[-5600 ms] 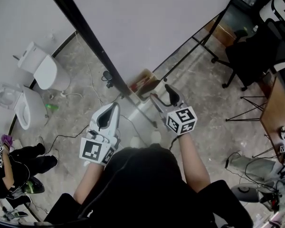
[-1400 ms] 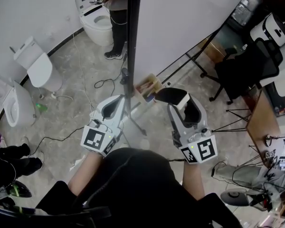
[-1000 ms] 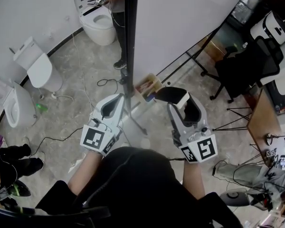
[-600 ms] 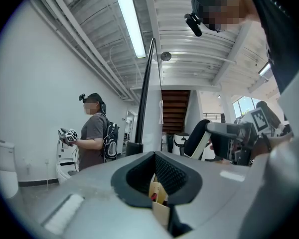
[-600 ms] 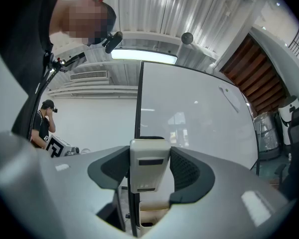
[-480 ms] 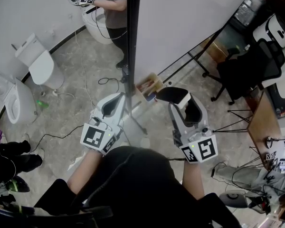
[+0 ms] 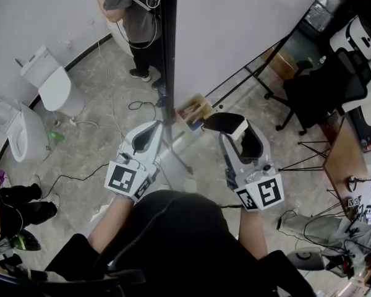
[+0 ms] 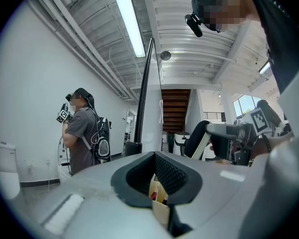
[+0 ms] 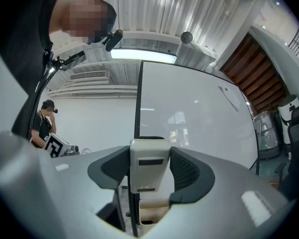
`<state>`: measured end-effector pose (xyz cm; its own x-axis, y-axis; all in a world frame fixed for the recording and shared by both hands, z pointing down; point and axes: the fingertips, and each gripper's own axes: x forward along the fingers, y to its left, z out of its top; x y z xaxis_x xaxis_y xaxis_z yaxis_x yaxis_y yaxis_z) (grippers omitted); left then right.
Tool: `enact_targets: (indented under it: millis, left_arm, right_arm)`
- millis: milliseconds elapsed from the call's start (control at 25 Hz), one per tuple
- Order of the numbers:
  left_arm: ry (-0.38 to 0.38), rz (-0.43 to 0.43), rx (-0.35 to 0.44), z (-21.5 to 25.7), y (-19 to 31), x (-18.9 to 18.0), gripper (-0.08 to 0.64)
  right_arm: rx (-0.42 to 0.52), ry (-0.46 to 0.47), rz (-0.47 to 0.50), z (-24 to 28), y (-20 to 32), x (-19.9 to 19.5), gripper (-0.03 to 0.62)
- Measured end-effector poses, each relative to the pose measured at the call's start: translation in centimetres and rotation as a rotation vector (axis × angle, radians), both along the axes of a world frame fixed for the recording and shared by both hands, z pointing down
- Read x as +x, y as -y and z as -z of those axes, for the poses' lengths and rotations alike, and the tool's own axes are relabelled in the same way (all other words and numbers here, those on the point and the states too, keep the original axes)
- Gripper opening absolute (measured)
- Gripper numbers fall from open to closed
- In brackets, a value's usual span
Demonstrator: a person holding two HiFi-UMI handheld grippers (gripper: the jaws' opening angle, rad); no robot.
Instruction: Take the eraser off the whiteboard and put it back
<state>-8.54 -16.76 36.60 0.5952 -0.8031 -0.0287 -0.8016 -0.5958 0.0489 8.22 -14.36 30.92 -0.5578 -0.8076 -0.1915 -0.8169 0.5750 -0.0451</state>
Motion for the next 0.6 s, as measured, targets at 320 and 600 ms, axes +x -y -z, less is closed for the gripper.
enact_targets:
  millis: [320, 600]
  left_arm:
    - [0.01, -0.002, -0.005, -0.3, -0.1, 0.5, 0.005]
    - [0.007, 0.013, -0.006, -0.3, -0.1, 0.7, 0.005]
  right_arm:
    - [-0.008, 0.002, -0.002, -0.5, 0.3, 0.5, 0.259]
    - [-0.019, 0.004, 0.007, -1.2, 1.1, 0.7, 0.259]
